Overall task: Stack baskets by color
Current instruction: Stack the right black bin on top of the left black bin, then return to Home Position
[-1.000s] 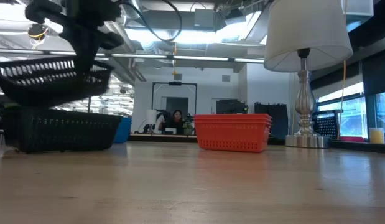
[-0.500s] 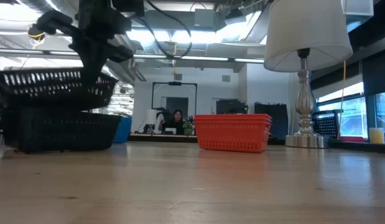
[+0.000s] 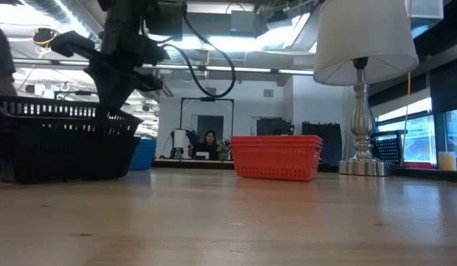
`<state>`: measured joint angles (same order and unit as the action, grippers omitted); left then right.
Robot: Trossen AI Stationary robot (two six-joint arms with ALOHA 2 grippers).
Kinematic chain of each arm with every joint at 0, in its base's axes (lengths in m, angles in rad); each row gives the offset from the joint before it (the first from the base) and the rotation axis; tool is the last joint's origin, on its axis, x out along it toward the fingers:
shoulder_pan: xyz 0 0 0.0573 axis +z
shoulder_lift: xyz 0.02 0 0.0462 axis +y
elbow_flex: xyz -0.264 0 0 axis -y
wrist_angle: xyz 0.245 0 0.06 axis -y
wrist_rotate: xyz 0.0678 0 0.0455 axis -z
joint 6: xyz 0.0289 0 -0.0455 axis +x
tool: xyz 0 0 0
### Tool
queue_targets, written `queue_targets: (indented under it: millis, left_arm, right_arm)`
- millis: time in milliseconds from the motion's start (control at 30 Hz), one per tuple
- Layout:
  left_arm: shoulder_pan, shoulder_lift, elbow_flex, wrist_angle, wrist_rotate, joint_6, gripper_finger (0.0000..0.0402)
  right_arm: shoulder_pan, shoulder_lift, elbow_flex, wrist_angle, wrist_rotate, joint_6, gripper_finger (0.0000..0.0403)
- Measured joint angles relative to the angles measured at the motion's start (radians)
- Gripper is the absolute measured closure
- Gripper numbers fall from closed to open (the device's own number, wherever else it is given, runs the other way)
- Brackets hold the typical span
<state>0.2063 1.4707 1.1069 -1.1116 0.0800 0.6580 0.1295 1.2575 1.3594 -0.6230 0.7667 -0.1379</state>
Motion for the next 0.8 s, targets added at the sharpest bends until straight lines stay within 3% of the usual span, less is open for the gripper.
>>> queue_targets:
  millis: [367, 567, 800]
  left_arm:
    - [0.0, 0.016, 0.0, -0.004, -0.122, -0.101, 0.0349]
    - [0.0, 0.015, 0.0, -0.008, -0.108, -0.149, 0.0367]
    - [-0.006, -0.065, 0.001, -0.09, 0.016, -0.276, 0.0391]
  right_arm:
    - [-0.001, 0.0, 0.0, 0.003, 0.001, -0.001, 0.0251]
    - [-0.001, 0.0, 0.0, 0.004, 0.001, 0.002, 0.0251]
    - [-0.001, -0.004, 0.0, 0.005, 0.0, 0.025, 0.0282]
